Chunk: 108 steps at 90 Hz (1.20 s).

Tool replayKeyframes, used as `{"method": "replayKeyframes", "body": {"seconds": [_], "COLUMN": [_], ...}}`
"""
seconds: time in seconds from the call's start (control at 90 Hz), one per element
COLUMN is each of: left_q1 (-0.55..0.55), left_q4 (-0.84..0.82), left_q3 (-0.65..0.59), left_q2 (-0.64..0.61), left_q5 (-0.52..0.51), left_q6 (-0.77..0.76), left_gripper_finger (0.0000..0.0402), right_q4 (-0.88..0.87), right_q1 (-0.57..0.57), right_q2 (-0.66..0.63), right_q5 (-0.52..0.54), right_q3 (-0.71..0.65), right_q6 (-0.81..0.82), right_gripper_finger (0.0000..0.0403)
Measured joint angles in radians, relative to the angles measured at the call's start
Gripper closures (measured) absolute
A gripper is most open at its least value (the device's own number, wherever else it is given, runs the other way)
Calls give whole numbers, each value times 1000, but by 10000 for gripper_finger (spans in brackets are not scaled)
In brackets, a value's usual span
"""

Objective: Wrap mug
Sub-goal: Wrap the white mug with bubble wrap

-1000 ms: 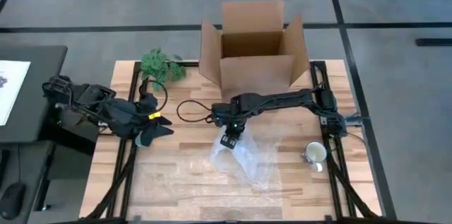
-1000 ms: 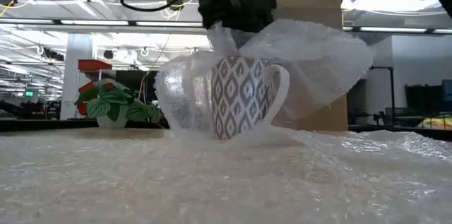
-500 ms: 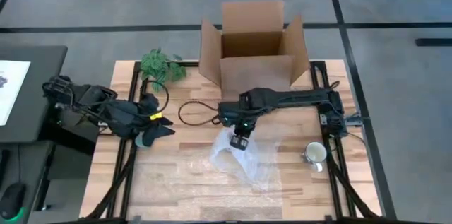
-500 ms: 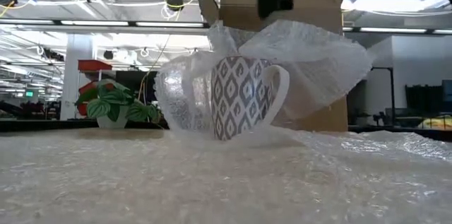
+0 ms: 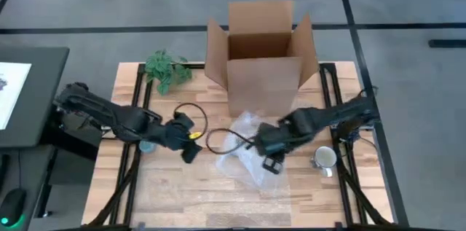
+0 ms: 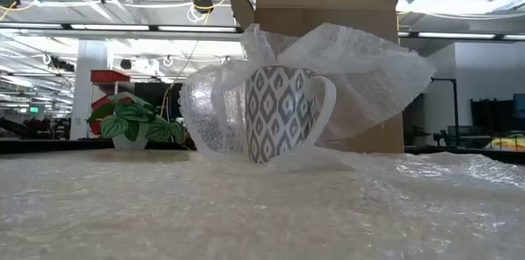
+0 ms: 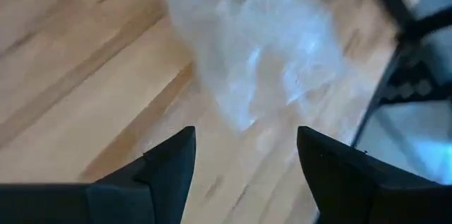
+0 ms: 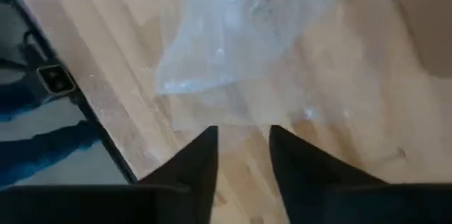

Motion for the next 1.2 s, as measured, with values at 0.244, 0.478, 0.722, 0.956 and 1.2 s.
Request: {"method": "replayKeyframes", "body": {"seconds": [0.244, 0.478, 0.722, 0.956, 1.2], "left_q1": [74, 122, 159, 193, 231], "left_q4": [228, 222, 27, -36, 30], "left_q3": [8, 86, 211, 266, 266], "left_q2": [182, 342, 491, 581, 645], "left_q5": [16, 16, 13, 6, 58], "left_q6": [-43, -77, -121, -79, -87], "left_gripper_finger": [176, 176, 176, 176, 182], "right_q4": [0, 37, 84, 119, 123], "right_q1": [46, 69, 70, 75, 75], "right_q2": [-202, -350, -441, -469, -469], "right_q5": [142, 172, 180, 184, 184], "right_q3": [-156, -294, -381, -420, -421], "right_q6": [11, -84, -105, -146, -187], "right_gripper_finger": [192, 179, 179, 179, 179]}}
